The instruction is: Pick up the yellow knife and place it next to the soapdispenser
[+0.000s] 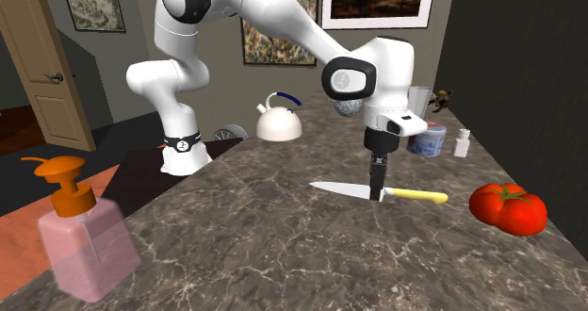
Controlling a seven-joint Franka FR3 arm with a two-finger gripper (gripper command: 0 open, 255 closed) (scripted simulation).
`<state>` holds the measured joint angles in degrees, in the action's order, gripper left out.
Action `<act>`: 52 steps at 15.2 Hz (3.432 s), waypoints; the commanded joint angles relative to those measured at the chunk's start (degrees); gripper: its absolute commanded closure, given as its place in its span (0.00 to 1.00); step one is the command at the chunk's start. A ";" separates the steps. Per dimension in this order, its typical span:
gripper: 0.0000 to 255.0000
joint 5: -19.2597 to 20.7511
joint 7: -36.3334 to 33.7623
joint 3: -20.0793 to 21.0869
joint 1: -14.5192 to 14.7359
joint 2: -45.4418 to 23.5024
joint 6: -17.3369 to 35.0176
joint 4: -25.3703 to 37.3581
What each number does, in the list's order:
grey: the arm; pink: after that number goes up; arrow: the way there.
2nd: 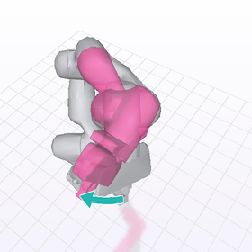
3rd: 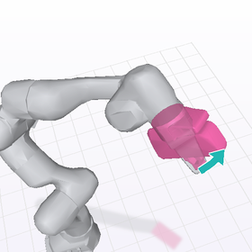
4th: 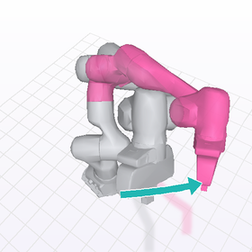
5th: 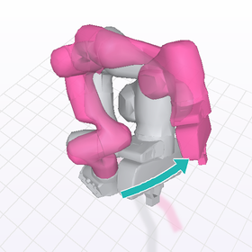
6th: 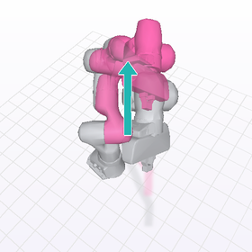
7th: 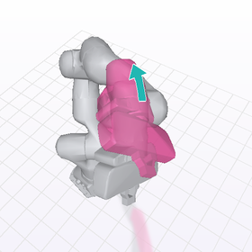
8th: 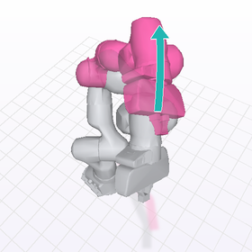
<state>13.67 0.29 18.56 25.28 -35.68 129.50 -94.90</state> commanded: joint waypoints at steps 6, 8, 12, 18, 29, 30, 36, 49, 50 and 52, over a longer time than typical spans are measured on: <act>0.00 0.44 -0.23 -0.33 0.18 -1.15 1.43 -0.29; 0.00 0.44 -0.23 -0.33 0.18 -1.15 1.43 -0.29; 1.00 0.44 -0.23 -0.33 0.17 -1.14 1.43 -0.30; 1.00 0.44 -0.23 -0.33 0.17 -1.13 1.43 -0.30; 1.00 -1.22 0.76 0.86 -0.57 3.23 -3.97 0.87; 1.00 -1.38 0.86 0.96 -0.63 3.62 -4.54 1.06; 1.00 -2.29 1.41 1.52 -0.93 5.79 -8.06 2.51; 1.00 -3.87 2.42 2.38 -1.19 9.29 -16.33 7.48; 1.00 -3.96 2.49 2.43 -1.19 9.48 -17.00 7.97; 1.00 -4.13 2.61 2.52 -1.17 9.83 -18.36 9.01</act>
<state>9.66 2.83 21.02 24.10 -26.12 111.97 -86.44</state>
